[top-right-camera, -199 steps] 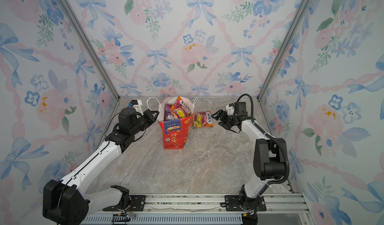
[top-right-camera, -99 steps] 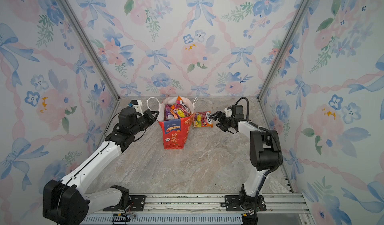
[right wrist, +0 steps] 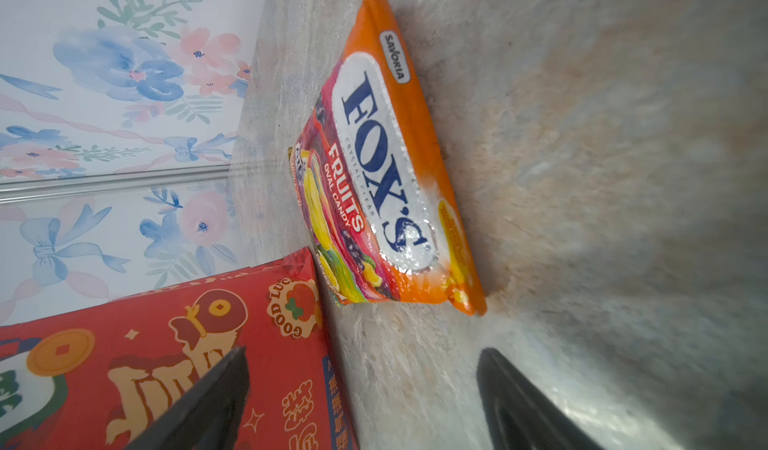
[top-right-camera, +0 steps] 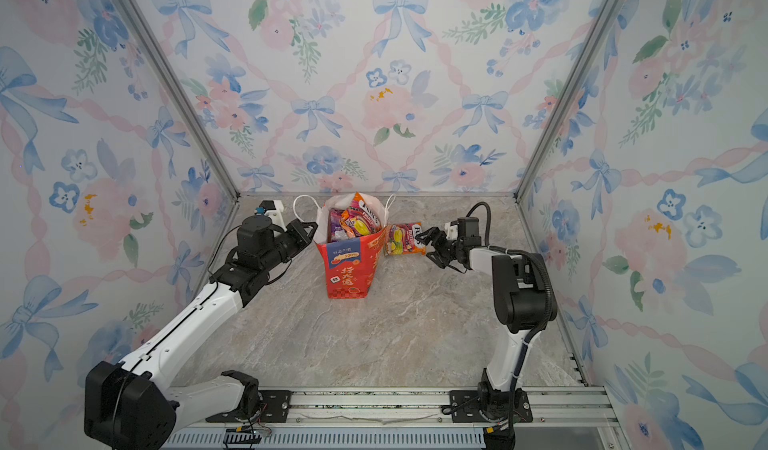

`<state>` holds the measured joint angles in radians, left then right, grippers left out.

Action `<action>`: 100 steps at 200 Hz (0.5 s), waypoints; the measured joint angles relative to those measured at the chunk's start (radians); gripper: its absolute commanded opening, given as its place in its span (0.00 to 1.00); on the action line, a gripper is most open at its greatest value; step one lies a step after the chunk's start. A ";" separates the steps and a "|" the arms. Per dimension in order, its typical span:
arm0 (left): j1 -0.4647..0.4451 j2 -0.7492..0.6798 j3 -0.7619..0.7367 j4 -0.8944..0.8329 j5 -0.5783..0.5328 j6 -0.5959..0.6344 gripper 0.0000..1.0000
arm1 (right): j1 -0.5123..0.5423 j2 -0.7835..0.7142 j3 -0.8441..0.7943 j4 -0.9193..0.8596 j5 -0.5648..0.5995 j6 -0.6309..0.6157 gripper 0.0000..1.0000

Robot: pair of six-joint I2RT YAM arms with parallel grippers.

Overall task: Place the snacks into the paper bag
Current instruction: 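Lower the open right gripper over the small Fox's packet and close it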

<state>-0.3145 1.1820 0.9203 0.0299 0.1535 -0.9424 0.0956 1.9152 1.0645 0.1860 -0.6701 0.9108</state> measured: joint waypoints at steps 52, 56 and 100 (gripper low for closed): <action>0.006 -0.019 0.000 -0.038 -0.014 0.008 0.00 | 0.037 0.067 0.000 0.069 -0.004 0.050 0.89; 0.009 -0.022 0.000 -0.042 -0.014 0.008 0.00 | 0.040 0.070 0.000 0.080 -0.003 0.055 0.89; 0.054 -0.057 -0.015 -0.070 -0.007 0.022 0.00 | 0.050 0.113 0.000 0.216 0.005 0.148 0.89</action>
<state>-0.2604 1.1252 0.9051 -0.0399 0.1463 -0.9207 0.1459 2.0281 1.0649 0.4023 -0.6651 1.0584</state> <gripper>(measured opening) 0.048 0.888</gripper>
